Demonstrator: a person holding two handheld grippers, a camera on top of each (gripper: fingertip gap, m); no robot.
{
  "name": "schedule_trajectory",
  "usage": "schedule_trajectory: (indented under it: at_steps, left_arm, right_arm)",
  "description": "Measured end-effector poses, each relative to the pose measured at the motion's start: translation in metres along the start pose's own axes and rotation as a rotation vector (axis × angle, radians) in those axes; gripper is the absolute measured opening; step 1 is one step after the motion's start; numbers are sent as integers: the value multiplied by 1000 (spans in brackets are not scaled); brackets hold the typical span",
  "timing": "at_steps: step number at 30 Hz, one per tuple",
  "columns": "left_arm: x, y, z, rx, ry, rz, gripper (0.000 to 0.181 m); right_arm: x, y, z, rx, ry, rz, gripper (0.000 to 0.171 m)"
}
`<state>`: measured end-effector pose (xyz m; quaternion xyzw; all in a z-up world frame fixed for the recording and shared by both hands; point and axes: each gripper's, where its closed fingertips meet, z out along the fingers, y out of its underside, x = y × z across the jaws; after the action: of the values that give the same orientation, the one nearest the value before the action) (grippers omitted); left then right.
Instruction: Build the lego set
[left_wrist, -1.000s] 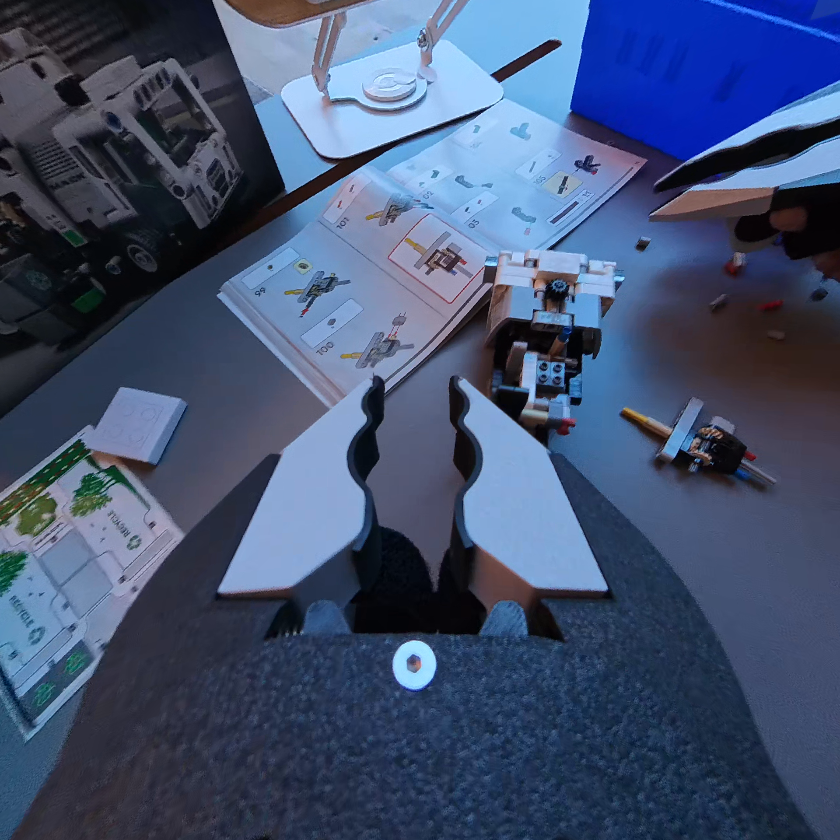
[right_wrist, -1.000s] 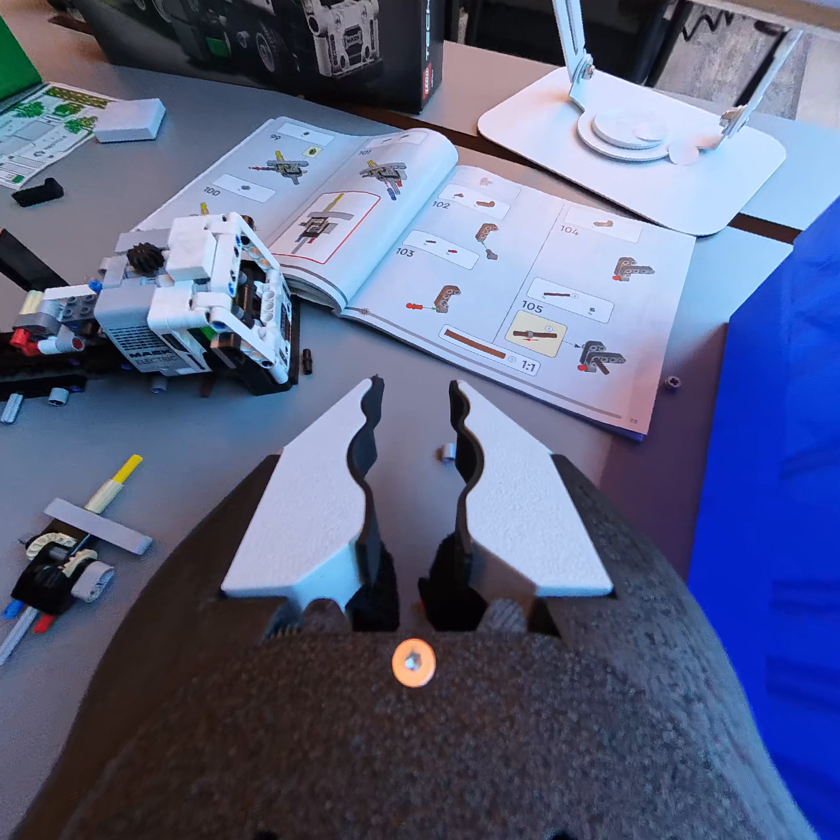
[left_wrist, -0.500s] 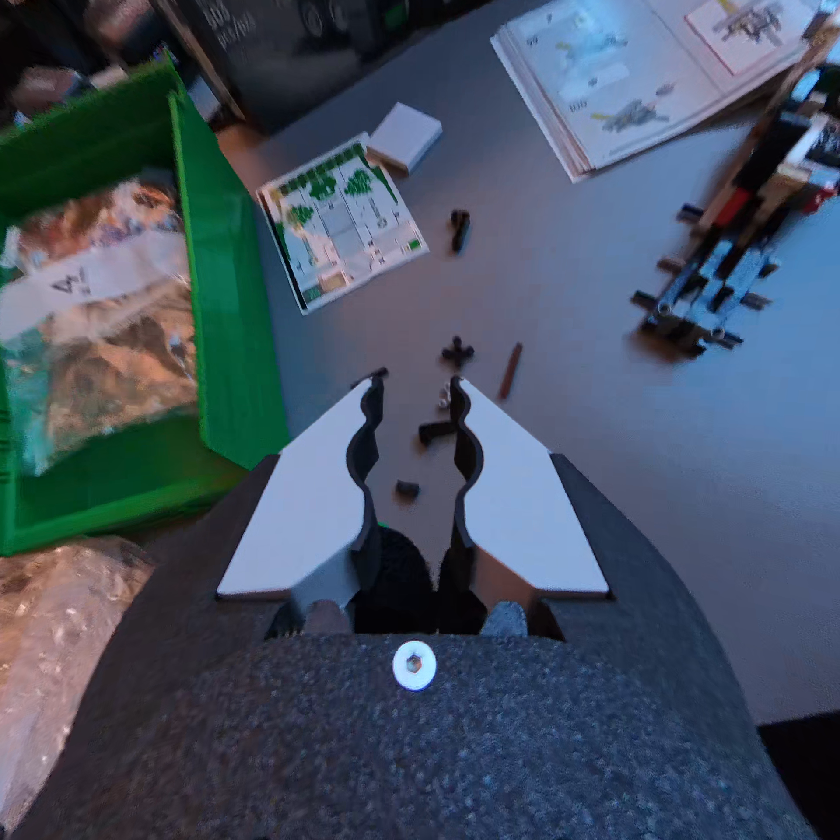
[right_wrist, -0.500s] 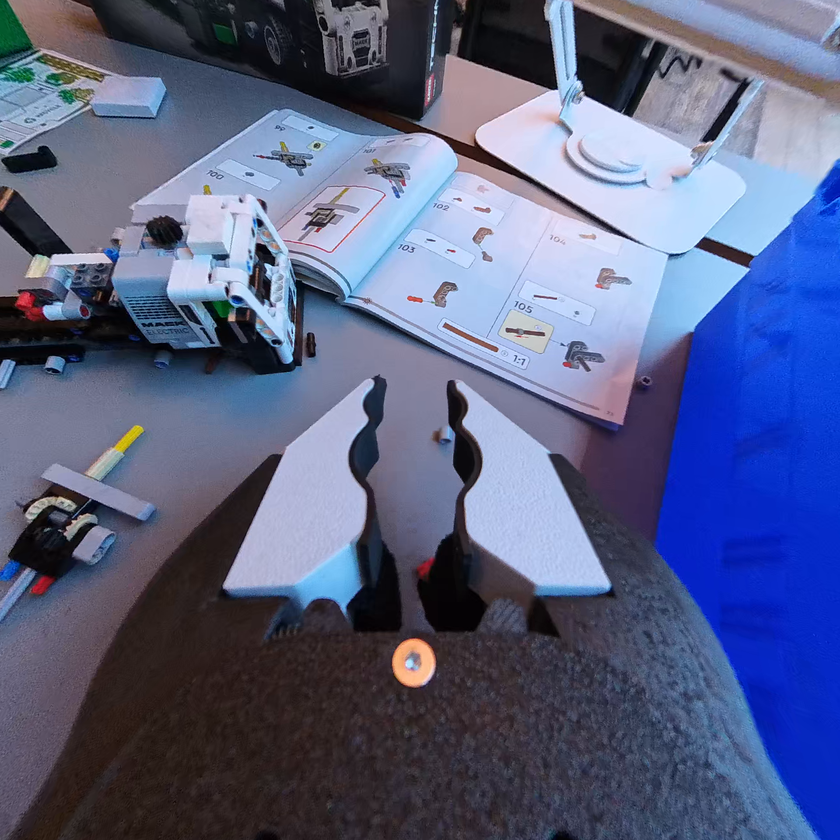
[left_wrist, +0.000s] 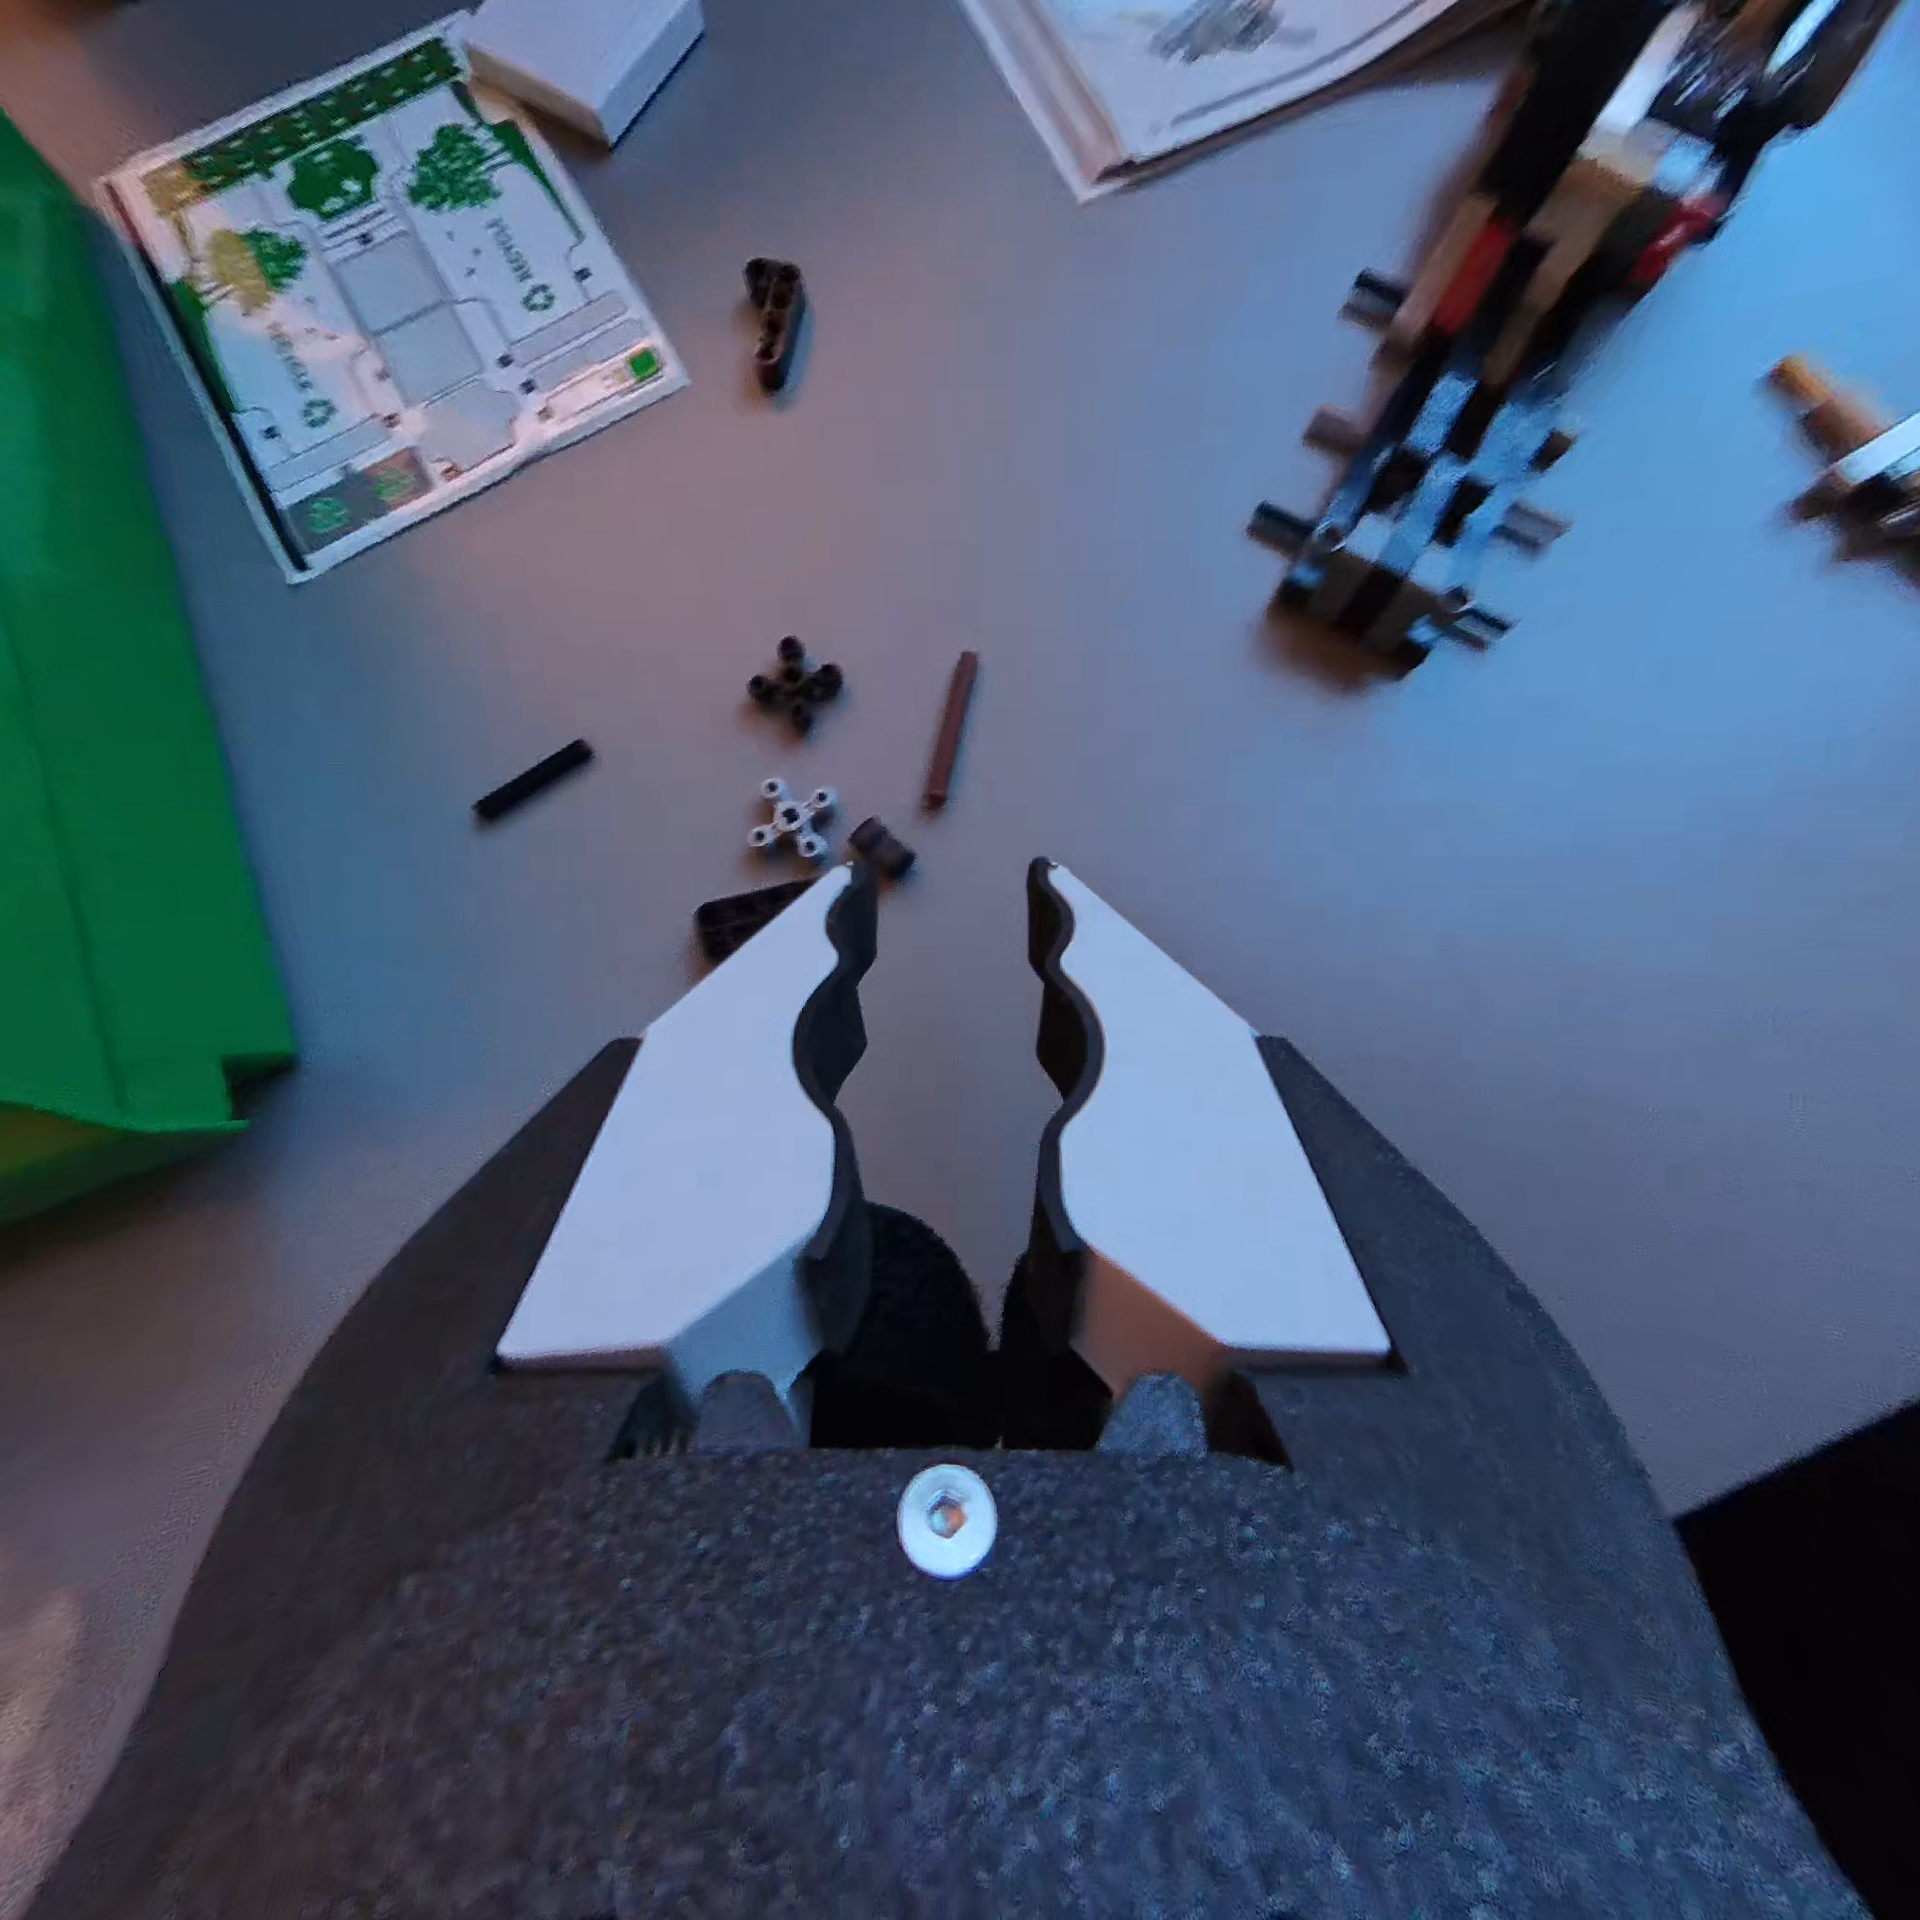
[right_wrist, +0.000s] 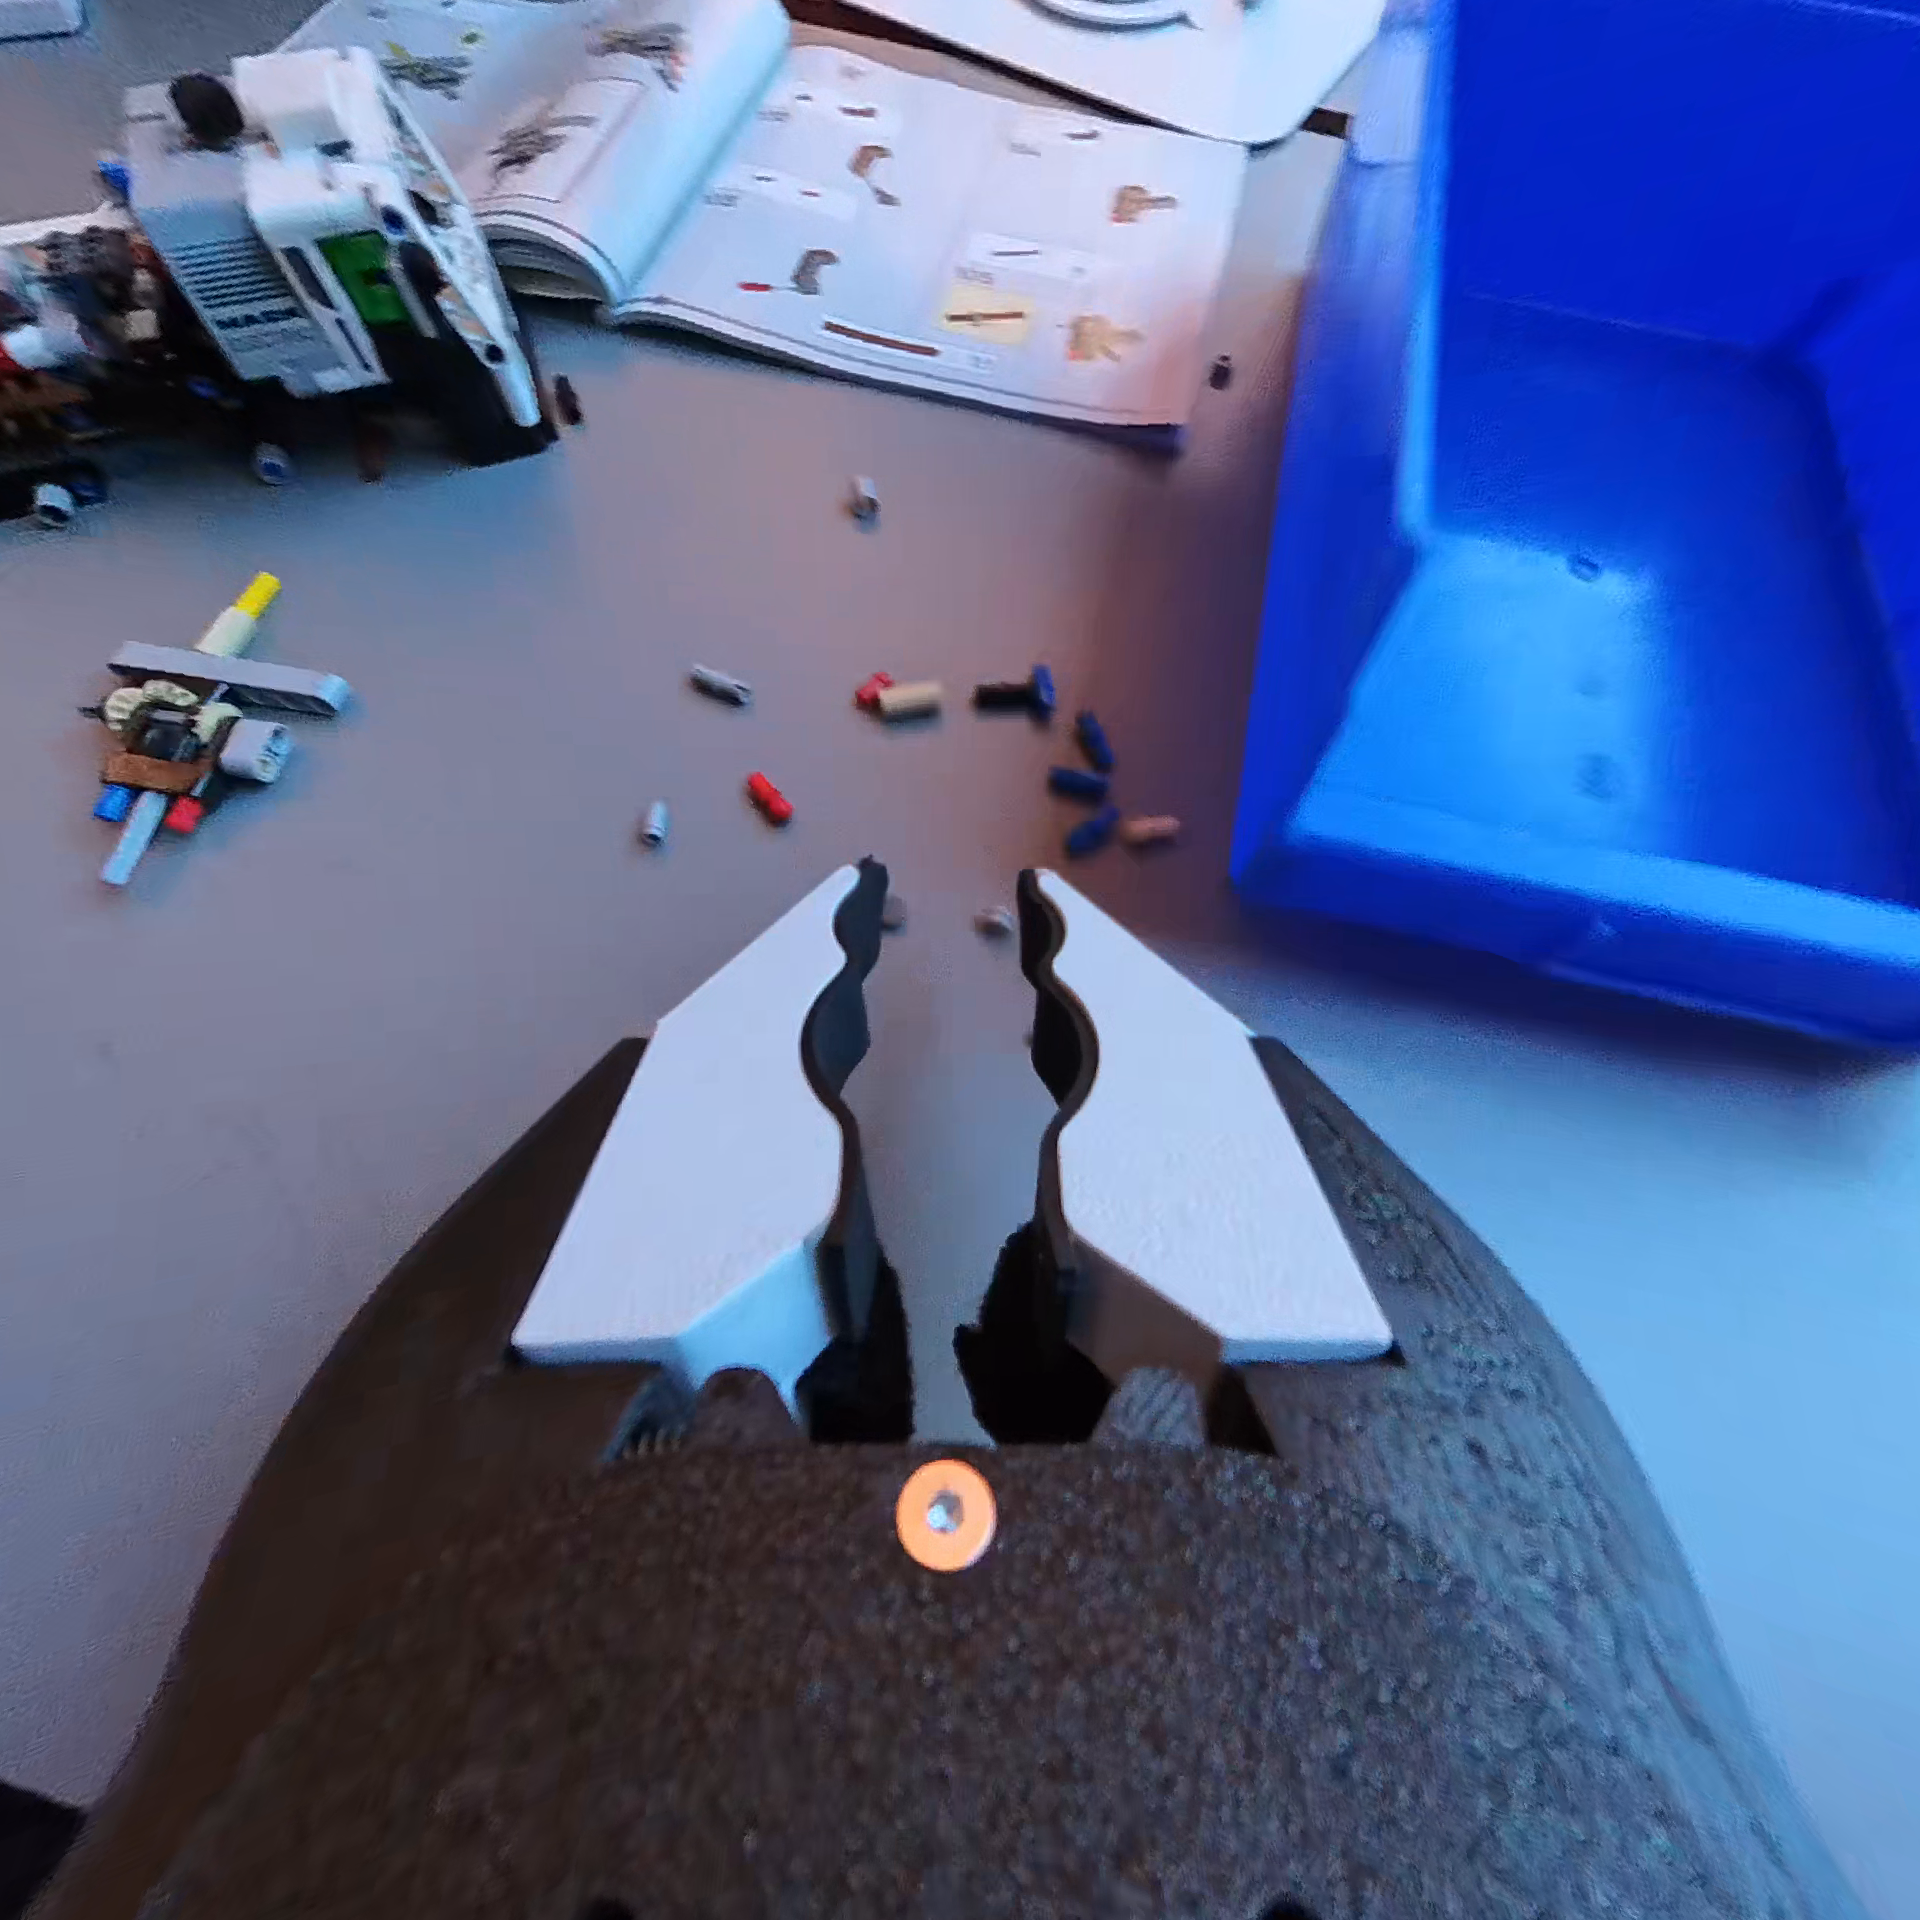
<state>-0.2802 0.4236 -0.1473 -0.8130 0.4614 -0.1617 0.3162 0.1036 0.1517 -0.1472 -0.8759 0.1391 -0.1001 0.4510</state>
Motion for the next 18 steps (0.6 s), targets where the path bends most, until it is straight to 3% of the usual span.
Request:
schedule_trajectory:
  at_steps: [3, 18]
  left_arm:
    - [11, -12, -3, 46, 67, -16, 27]
    - [-3, 7, -31, 23, -44, -16, 27]
  right_arm:
    - [12, 8, -8, -3, 38, 32, 25]
    - [21, 28, -4, -50, 23, 19, 25]
